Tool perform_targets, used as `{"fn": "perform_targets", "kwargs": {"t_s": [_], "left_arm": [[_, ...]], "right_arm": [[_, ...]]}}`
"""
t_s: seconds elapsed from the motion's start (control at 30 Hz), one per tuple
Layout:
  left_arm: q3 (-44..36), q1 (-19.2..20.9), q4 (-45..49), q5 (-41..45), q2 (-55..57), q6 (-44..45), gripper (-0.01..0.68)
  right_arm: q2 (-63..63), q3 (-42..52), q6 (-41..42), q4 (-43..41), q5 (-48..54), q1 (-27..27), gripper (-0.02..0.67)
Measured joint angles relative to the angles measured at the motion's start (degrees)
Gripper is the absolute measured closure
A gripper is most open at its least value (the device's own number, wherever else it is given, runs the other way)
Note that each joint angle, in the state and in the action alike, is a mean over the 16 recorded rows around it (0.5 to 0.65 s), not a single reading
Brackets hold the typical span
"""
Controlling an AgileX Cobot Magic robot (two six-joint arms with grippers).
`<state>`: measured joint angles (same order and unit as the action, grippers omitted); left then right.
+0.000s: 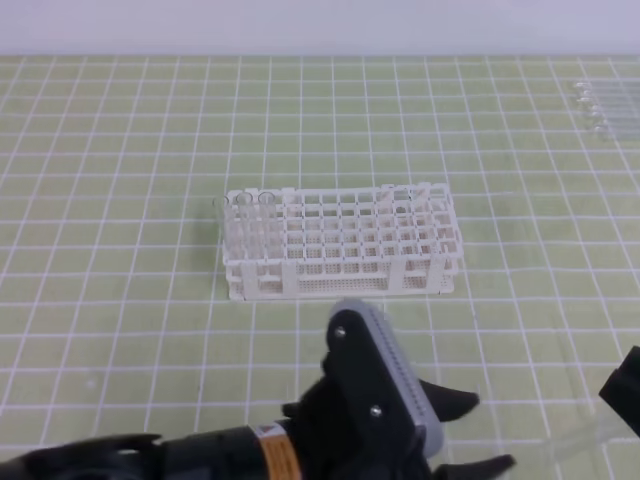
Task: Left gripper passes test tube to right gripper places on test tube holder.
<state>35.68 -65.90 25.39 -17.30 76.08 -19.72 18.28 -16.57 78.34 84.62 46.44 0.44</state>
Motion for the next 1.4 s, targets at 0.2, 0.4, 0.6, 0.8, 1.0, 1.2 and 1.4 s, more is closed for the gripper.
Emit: {"fn": "perform_targets", "kwargs": {"t_s": [0.2,0.4,0.6,0.8,1.0,1.2,1.4], "left_arm": [[0.00,0.00,0.07,16.96,-9.14,-0.32,0.450],[0.01,-0.05,-0.50,32.51,-20.81,-2.28,0.576],[-0.31,-0.07,-1.11,43.02,-33.73,-4.63,0.651],[-2.76,-0.02,-1.23,49.16,-44.87,-6.64,0.672],[-7.02,0.01,-1.31,51.56,-51.51,-7.40,0.674],[-10.92,-0.01,-1.41,51.35,-53.67,-7.98,0.675],[-12.38,-0.01,-0.86,50.96,-53.99,-7.99,0.675]], "right_arm": [[0.37,-0.04,2.39,0.13,-1.86,0.00,0.547],[2.42,-1.27,4.63,0.32,-2.68,0.00,0.547],[6.86,-4.33,6.98,0.53,-2.31,0.00,0.547],[13.04,-8.13,10.30,1.05,-0.35,0.00,0.547],[18.94,-10.50,14.25,2.82,2.55,0.00,0.547],[23.11,-11.75,17.32,4.75,5.12,0.00,0.547],[25.06,-12.54,18.47,5.82,6.18,0.00,0.549]]}}
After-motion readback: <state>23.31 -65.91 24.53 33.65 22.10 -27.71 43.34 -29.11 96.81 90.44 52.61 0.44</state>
